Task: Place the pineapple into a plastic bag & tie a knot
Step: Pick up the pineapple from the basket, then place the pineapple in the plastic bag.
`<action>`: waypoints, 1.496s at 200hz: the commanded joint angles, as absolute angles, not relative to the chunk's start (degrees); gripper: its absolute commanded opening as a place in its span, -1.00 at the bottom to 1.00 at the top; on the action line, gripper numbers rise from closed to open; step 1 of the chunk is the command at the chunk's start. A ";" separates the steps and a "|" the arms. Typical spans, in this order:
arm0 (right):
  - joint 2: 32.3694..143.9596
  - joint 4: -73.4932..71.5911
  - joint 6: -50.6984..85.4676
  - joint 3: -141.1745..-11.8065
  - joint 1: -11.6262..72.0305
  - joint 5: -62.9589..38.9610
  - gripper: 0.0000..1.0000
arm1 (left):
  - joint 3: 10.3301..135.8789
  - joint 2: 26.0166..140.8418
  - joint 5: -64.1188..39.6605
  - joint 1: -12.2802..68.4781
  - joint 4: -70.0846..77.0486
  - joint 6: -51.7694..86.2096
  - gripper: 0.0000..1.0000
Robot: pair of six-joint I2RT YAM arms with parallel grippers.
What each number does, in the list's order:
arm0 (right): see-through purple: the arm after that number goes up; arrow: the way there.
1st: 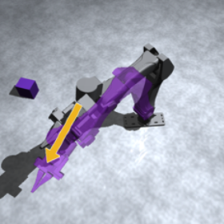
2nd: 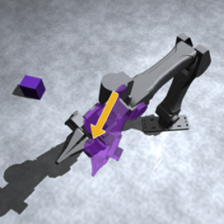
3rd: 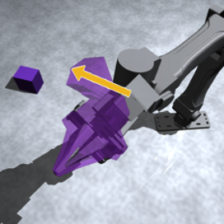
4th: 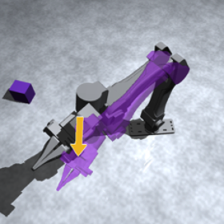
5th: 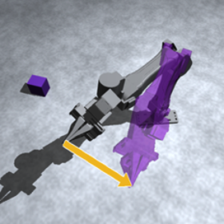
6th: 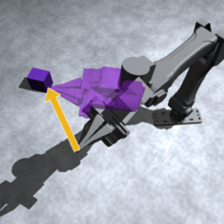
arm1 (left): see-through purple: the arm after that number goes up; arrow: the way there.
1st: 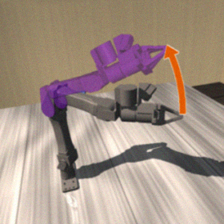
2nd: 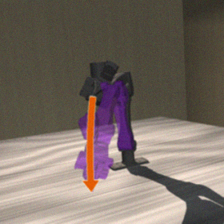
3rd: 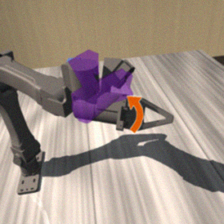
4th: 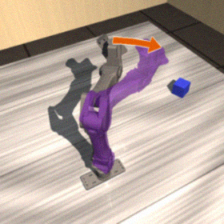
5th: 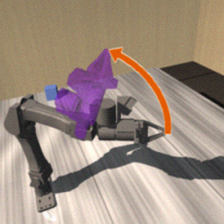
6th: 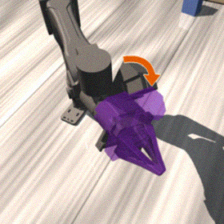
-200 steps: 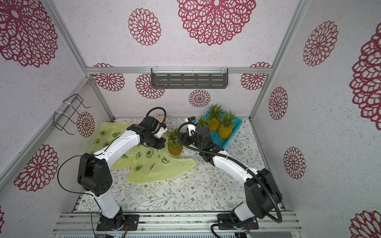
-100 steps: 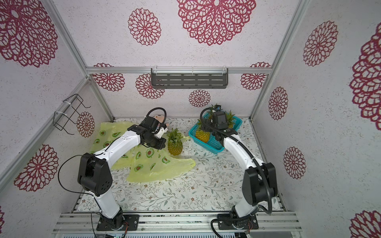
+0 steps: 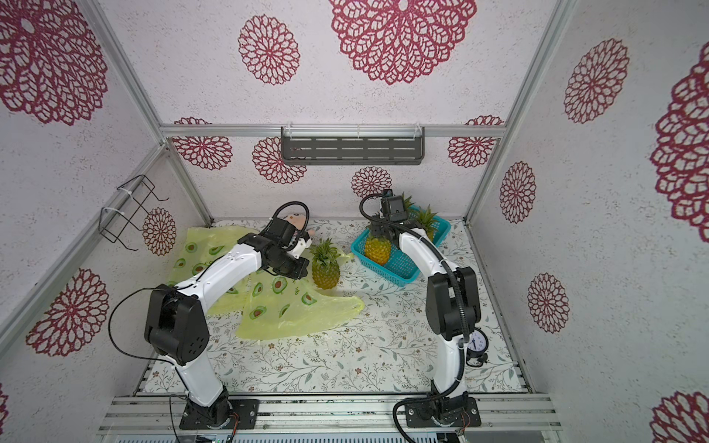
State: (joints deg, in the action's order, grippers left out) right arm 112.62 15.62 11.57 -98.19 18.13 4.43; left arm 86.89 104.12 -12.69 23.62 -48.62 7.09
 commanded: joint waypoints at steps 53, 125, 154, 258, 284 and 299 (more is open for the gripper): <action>88.77 9.06 11.68 -87.87 16.69 -0.72 -1.00 | 84.81 100.56 -12.94 23.03 -45.78 7.08 -1.00; 68.84 3.19 20.79 -68.79 16.86 -16.50 -1.00 | 84.62 100.54 -13.94 22.96 -44.05 7.88 -1.00; 68.47 -1.87 24.64 -63.93 18.00 -20.66 -1.00 | 84.36 100.45 -14.75 22.86 -43.24 8.43 -1.00; 77.41 -37.57 37.07 -50.61 30.22 -27.05 -1.00 | 83.07 99.19 -15.25 22.36 -42.38 9.27 -1.00; 81.84 -38.00 34.99 -51.92 33.29 -26.37 -1.00 | 82.75 98.61 -15.82 21.65 -42.01 9.86 -1.00; 83.84 -37.58 32.51 -52.24 35.30 -24.54 -1.00 | 82.68 98.46 -15.41 21.25 -41.71 10.11 -1.00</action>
State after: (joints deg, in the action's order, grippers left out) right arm 82.46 -28.69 34.00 -49.39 32.25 -25.12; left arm 83.13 100.82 -14.76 22.31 -43.48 9.78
